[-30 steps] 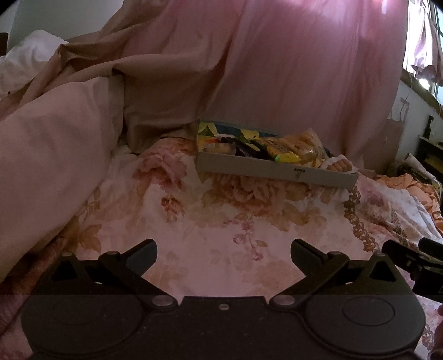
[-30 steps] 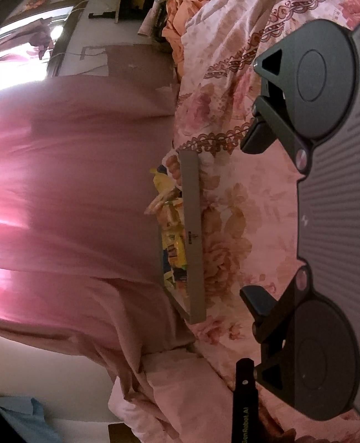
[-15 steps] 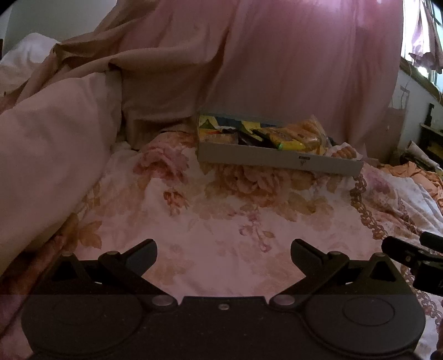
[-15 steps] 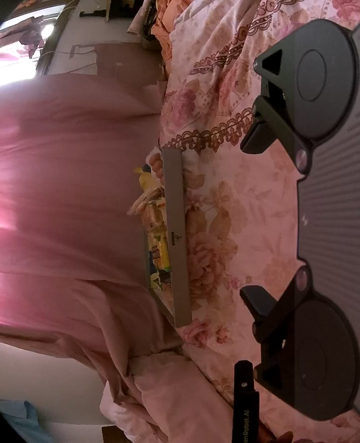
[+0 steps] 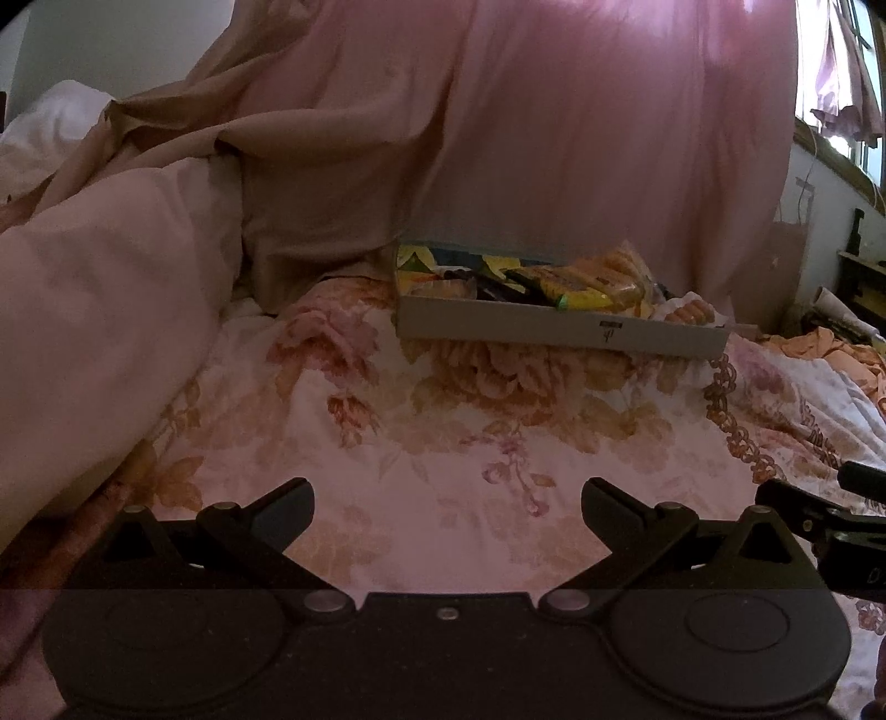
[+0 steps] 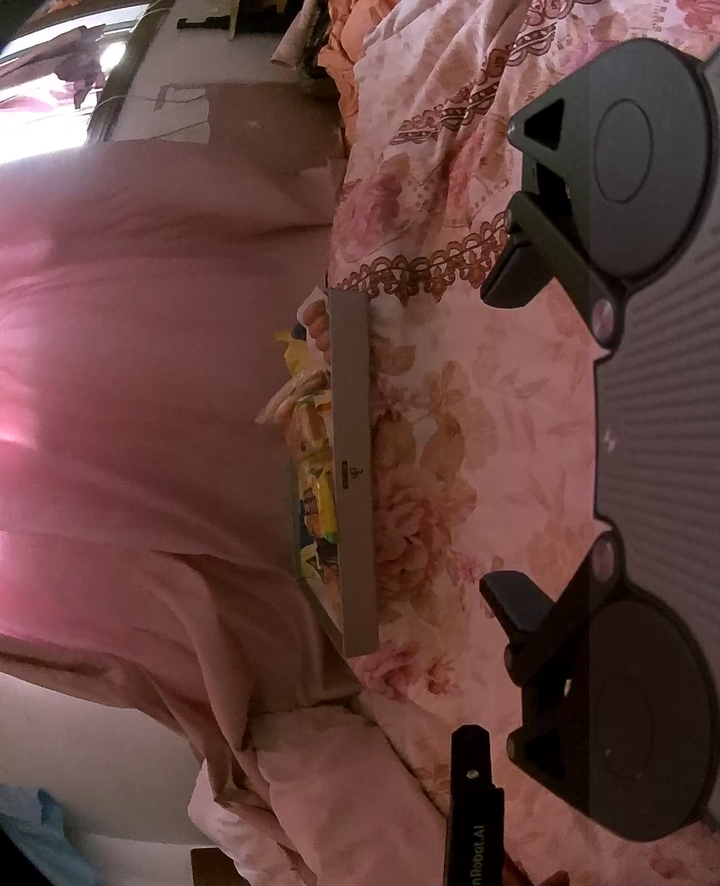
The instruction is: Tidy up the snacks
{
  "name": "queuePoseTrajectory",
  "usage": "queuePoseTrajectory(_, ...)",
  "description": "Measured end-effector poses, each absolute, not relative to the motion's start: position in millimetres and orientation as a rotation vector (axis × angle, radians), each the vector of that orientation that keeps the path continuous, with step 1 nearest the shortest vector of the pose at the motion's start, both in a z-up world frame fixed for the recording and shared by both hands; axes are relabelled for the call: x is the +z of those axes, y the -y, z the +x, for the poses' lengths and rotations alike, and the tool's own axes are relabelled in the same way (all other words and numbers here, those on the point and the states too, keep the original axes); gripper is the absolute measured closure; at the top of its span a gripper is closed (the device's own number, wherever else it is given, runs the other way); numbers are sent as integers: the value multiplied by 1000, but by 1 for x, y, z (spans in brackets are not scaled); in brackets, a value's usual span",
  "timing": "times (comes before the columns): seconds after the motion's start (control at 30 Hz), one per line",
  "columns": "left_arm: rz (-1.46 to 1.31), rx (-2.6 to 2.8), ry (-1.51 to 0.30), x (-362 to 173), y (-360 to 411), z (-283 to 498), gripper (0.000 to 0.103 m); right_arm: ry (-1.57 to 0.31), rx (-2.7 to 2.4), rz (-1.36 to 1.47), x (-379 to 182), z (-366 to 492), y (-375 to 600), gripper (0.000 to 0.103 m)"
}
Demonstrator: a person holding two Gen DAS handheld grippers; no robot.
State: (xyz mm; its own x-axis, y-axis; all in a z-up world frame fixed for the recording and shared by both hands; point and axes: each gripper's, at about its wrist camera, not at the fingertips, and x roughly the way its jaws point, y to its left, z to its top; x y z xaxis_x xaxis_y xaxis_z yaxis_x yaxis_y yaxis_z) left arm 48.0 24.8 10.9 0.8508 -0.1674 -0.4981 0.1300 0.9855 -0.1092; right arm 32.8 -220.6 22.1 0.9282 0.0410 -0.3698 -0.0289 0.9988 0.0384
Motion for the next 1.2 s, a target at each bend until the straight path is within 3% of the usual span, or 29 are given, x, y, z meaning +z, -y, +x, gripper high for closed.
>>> queuePoseTrajectory(1.2,-57,-165,-530,9,-21,48,1,-373,35,26,21,32,220,0)
